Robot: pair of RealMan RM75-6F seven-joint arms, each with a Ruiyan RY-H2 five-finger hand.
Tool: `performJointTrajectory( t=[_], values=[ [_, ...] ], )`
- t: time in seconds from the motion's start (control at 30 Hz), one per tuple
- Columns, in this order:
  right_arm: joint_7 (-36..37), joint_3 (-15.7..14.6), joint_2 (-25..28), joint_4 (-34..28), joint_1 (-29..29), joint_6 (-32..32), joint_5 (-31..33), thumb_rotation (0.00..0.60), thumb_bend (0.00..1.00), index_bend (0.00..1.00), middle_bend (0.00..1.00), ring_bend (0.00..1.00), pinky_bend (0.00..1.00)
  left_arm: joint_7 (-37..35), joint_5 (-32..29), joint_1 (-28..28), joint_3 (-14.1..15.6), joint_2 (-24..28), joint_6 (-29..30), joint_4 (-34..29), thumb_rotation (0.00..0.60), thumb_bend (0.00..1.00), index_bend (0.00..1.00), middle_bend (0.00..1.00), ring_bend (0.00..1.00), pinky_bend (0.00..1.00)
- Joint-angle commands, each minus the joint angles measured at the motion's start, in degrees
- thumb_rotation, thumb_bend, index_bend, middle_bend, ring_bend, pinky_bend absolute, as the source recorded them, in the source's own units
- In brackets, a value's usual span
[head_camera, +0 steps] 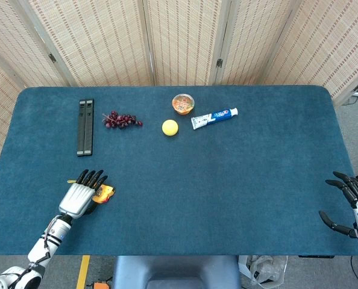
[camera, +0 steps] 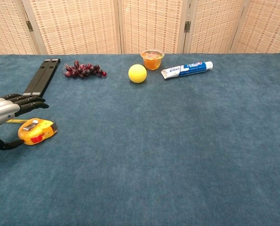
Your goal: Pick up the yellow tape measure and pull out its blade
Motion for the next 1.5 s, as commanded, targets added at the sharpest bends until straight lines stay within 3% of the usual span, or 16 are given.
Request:
performJointTrajectory(
  t=[0.03,0.7,1.17,1.5],
  values=[
    [0.1,0.0,-0.1,0.1,0.1,-0.2,0.1,0.6,0.31,0.21,0.15,0.14,0.11,1.1,-1.1,-0.3,-0.1,0.9,-0.7,-1.5,0.6,0.39,0.0,0.0,0.0,0.0],
    [0.6,0.0,-0.6,1.1,0.1,-0.7,0.8,0.6,0.31,0.21,0.15,0.14,0.11,3.1,-8.1,-3.2,-0.5,4.4,-6.3,-6.3,0.6,0.39,0.17,0.15,0.09,0.0],
    [0.5,0.1,-0.7,1.1,0.2,-1.1,1.2,0.6,0.31,0.21,0.15,0.14,0.11,3.6,-10.8,-4.7,-0.1,4.7,-8.0,-7.2,0.6,0.39,0.21,0.2,0.14,0.01],
    [0.0,0.3,-0.4,0.5,0.7,-1.6,0.8,0.6,0.31,0.21,0.15,0.14,0.11,2.5,-10.4,-5.1,-0.4,3.6,-6.3,-5.5,0.6,0.38,0.35,0.31,0.22,0.02]
  ],
)
